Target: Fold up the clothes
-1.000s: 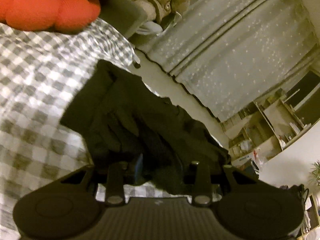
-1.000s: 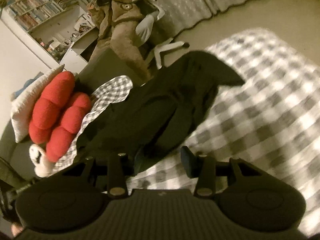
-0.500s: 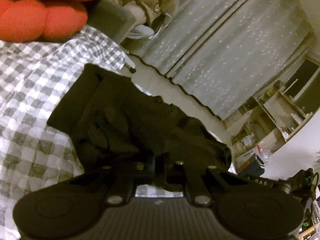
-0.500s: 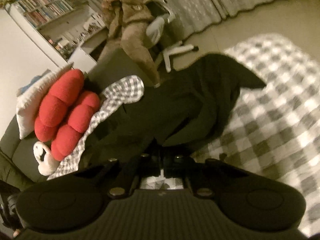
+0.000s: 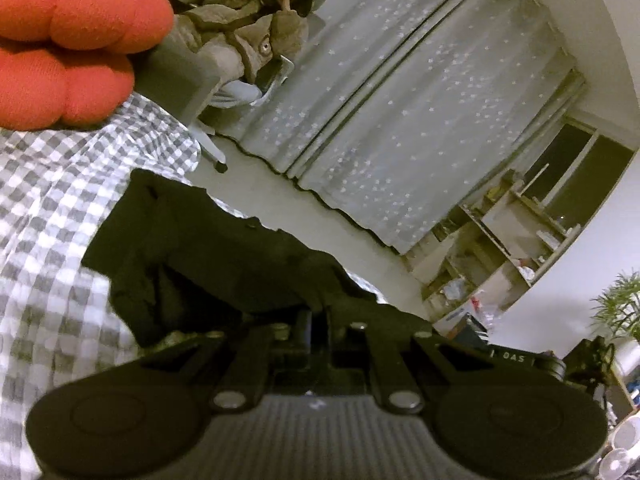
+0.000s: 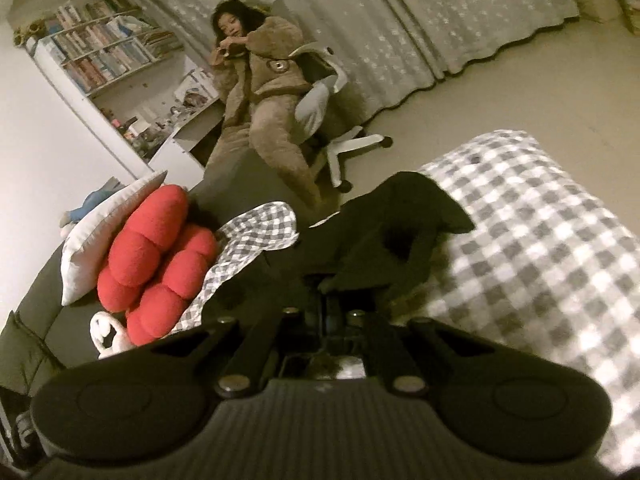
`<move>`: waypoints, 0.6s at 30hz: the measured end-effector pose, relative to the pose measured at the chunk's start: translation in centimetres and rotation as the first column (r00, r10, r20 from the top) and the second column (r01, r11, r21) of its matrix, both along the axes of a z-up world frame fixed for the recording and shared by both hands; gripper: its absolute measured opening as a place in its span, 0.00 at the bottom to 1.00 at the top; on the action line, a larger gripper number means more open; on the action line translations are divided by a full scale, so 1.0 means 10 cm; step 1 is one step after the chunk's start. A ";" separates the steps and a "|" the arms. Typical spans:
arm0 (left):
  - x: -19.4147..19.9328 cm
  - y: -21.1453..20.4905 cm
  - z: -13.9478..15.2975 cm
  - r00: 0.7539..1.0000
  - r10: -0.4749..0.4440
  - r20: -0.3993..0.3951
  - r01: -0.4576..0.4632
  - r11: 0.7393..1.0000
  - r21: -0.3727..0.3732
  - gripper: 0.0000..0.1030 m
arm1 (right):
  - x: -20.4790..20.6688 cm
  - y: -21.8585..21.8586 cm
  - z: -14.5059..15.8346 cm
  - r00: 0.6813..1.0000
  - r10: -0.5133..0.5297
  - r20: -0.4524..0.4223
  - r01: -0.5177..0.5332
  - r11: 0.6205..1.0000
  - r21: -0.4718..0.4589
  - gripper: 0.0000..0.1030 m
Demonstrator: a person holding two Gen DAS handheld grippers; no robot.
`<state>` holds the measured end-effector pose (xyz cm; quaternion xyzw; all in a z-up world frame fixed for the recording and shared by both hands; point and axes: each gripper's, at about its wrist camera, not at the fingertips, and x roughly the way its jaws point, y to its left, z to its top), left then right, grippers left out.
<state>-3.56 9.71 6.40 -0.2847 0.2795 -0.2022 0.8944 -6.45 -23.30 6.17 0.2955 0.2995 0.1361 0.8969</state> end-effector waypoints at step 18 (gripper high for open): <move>0.02 0.07 -0.14 0.989 0.034 -0.147 -0.020 0.996 0.092 0.06 | -0.09 -0.36 -0.25 0.994 -0.058 -0.090 0.057 0.998 -0.013 0.03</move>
